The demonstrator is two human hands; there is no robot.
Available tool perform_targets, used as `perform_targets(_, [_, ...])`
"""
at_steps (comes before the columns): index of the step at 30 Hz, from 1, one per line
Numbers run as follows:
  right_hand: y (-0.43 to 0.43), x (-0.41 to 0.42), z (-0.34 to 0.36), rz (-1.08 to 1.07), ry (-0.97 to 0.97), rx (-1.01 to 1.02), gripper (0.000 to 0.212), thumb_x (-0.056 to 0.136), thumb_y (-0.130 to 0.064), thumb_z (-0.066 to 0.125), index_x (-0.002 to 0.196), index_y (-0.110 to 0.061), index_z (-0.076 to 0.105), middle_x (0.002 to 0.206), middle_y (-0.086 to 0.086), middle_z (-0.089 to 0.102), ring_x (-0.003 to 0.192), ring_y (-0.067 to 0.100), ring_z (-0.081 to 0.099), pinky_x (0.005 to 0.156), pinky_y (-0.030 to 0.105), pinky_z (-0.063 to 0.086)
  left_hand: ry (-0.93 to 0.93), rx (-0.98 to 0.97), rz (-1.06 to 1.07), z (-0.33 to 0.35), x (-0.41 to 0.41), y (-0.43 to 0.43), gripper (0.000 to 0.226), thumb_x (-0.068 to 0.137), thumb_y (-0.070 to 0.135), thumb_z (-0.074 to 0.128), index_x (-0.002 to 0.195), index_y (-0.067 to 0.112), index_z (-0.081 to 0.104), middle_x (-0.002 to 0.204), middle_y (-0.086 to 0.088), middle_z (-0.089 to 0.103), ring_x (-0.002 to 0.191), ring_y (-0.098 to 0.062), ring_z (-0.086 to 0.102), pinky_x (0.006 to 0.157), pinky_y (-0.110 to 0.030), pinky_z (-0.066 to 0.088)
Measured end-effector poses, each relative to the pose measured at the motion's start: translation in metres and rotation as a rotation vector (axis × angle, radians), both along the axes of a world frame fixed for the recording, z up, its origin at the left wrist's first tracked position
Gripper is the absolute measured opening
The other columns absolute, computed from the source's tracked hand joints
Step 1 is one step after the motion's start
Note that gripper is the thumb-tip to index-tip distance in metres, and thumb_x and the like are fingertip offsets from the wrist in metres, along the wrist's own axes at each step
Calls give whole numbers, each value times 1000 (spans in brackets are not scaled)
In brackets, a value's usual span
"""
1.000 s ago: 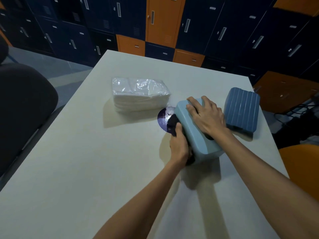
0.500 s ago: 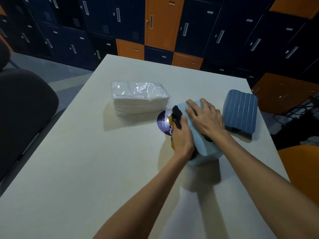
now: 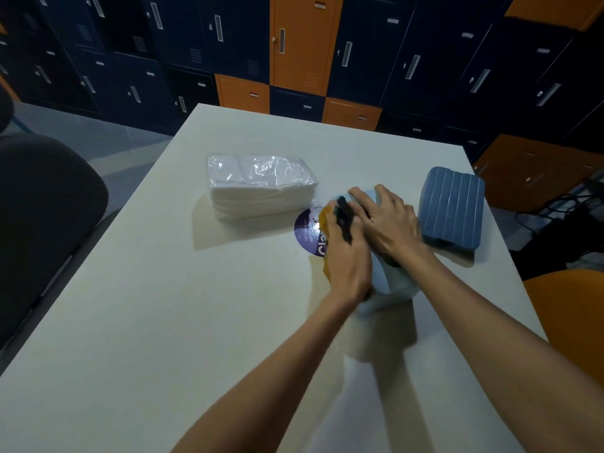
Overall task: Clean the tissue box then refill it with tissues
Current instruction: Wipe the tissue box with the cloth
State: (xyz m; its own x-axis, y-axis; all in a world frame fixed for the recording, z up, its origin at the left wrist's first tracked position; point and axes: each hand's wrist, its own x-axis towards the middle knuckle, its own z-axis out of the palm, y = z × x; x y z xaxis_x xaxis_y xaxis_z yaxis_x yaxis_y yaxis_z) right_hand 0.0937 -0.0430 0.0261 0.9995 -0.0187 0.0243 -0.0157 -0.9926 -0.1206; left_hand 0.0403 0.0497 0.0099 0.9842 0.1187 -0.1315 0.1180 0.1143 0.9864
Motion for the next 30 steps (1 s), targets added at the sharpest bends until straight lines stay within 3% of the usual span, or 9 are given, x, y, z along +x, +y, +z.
perform_targets(3, [-1, 1, -1, 10, 6, 17, 45, 99, -56, 16, 141, -43, 27, 150, 11, 30, 136, 35, 30, 108, 53, 25, -125, 66, -106, -23, -49, 6, 69, 91, 57, 41, 150, 21, 36, 150, 7, 43, 133, 1, 41, 110, -18, 35])
perform_targets(6, [0, 0, -1, 7, -12, 25, 45, 98, -55, 17, 140, -43, 30, 148, 11, 32, 136, 34, 30, 108, 52, 25, -135, 61, -174, -31, -55, 16, 47, 97, 44, 43, 138, 21, 49, 137, 1, 55, 120, 3, 53, 102, -21, 43])
perform_targets(10, [1, -3, 1, -6, -2, 18, 47, 98, -57, 13, 141, -45, 28, 151, 11, 29, 139, 33, 26, 109, 51, 22, -93, 147, -110, -4, 0, 18, 50, 103, 21, 41, 152, 14, 31, 155, 4, 34, 136, -4, 35, 104, -3, 20])
perform_targets(14, [2, -3, 4, -6, -2, 16, 47, 98, -58, 12, 140, -45, 29, 149, 12, 31, 137, 34, 29, 107, 51, 24, -103, 210, -76, 2, 33, 18, 46, 102, 18, 40, 146, 10, 37, 150, -6, 43, 138, -18, 38, 116, -31, 25])
perform_targets(20, [1, -2, 3, -8, 1, 39, 46, 100, -51, 17, 144, -44, 29, 151, 10, 29, 139, 31, 26, 110, 50, 21, -231, 188, -127, -20, -37, 18, 55, 100, 7, 47, 152, 8, 28, 147, 20, 24, 120, 36, 20, 100, 5, 18])
perform_targets(22, [1, -2, 2, -8, -4, 36, 46, 101, -50, 17, 145, -44, 28, 152, 10, 28, 141, 31, 24, 111, 50, 20, -238, 183, -135, -19, -39, 17, 57, 101, 10, 46, 153, 10, 25, 152, 15, 25, 126, 28, 24, 103, 1, 21])
perform_targets(25, [1, -2, 3, -19, 12, 32, 47, 100, -52, 13, 145, -46, 27, 154, 9, 26, 142, 30, 23, 113, 50, 19, -138, 208, -101, -3, 2, 17, 50, 101, 15, 44, 149, 13, 33, 152, 0, 40, 137, -9, 37, 112, -20, 27])
perform_targets(28, [2, -2, 1, -30, -1, 23, 47, 101, -51, 13, 145, -46, 26, 153, 9, 27, 140, 30, 25, 111, 49, 22, -38, 296, -137, 11, 51, 26, 20, 98, 17, 41, 106, 10, 58, 104, -4, 63, 99, -23, 55, 86, -30, 40])
perform_targets(30, [2, -1, 1, -36, 1, 21, 47, 100, -51, 13, 146, -46, 25, 153, 9, 27, 140, 31, 25, 111, 49, 22, 21, 269, -165, 16, 63, 31, 20, 99, 21, 39, 91, 11, 55, 81, 2, 56, 81, -20, 49, 70, -27, 37])
